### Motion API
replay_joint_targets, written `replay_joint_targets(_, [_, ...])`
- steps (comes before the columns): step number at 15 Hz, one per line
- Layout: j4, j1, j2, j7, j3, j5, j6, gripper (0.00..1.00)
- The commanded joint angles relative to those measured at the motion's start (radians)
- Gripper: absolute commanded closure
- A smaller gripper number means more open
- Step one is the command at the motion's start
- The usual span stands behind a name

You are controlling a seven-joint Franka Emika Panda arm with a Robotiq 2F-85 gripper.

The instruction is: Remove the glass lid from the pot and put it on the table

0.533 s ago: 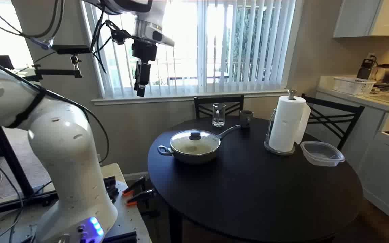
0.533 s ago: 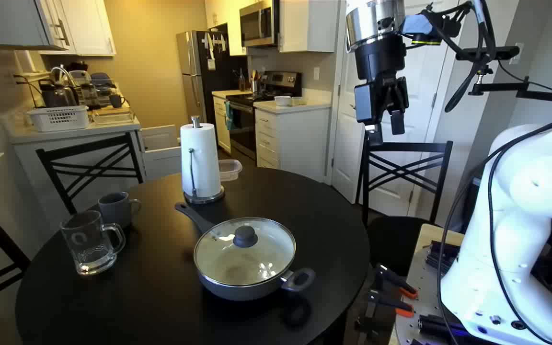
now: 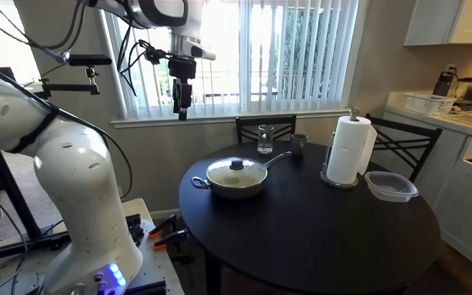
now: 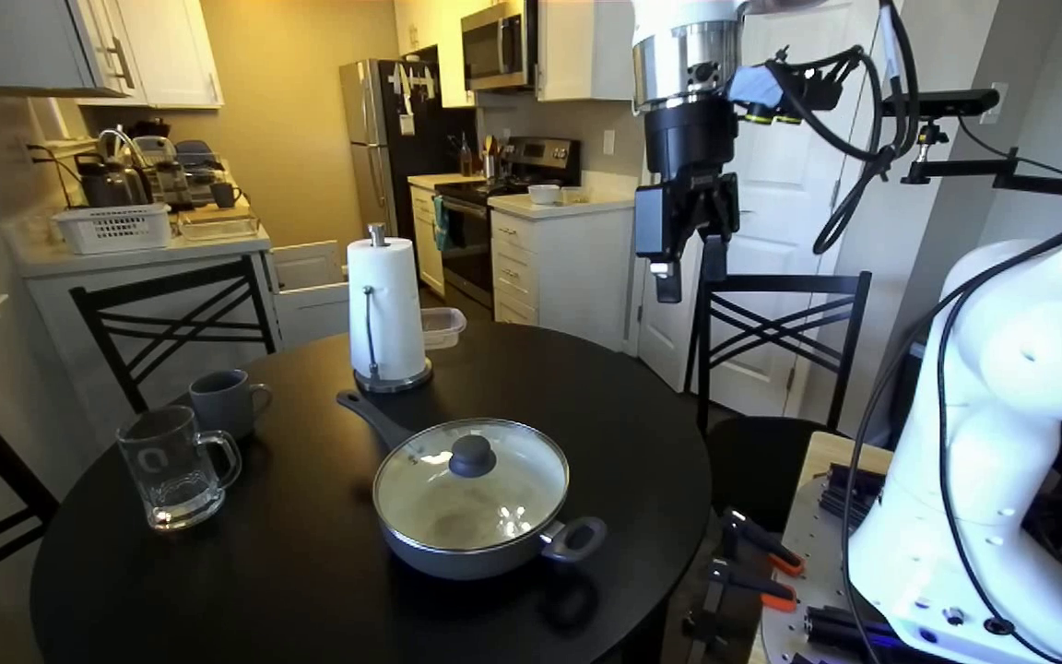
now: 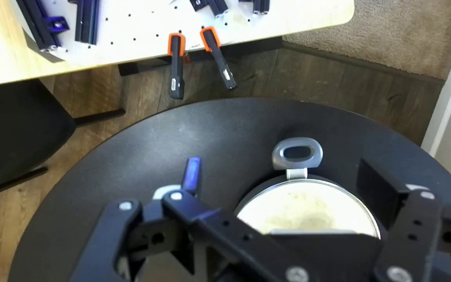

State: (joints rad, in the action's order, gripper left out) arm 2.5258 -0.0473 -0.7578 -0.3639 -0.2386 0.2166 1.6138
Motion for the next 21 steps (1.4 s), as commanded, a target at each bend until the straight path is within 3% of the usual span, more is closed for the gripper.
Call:
replay_joint_targets(1, [0.039, -0.029, 0.066, -0.043, -0.068, 0.046, 0.159, 0.0])
replay_joint_targets(6, [0.101, -0.045, 0.129, -0.169, -0.203, -0.028, 0.475, 0.0])
replay_joint_targets(8, [0.107, -0.045, 0.171, -0.22, -0.238, -0.048, 0.55, 0.0])
replay_joint_targets(14, [0.032, -0.029, 0.365, -0.365, -0.28, -0.147, 0.635, 0.0])
replay_joint_targets(19, [-0.133, -0.05, 0.571, -0.394, -0.225, -0.211, 0.572, 0.0])
replay_joint_targets(20, [-0.058, -0.084, 0.481, -0.373, -0.204, -0.193, 0.605, 0.0])
replay_joint_targets(21, [-0.085, -0.085, 0.519, -0.371, -0.193, -0.197, 0.601, 0.0])
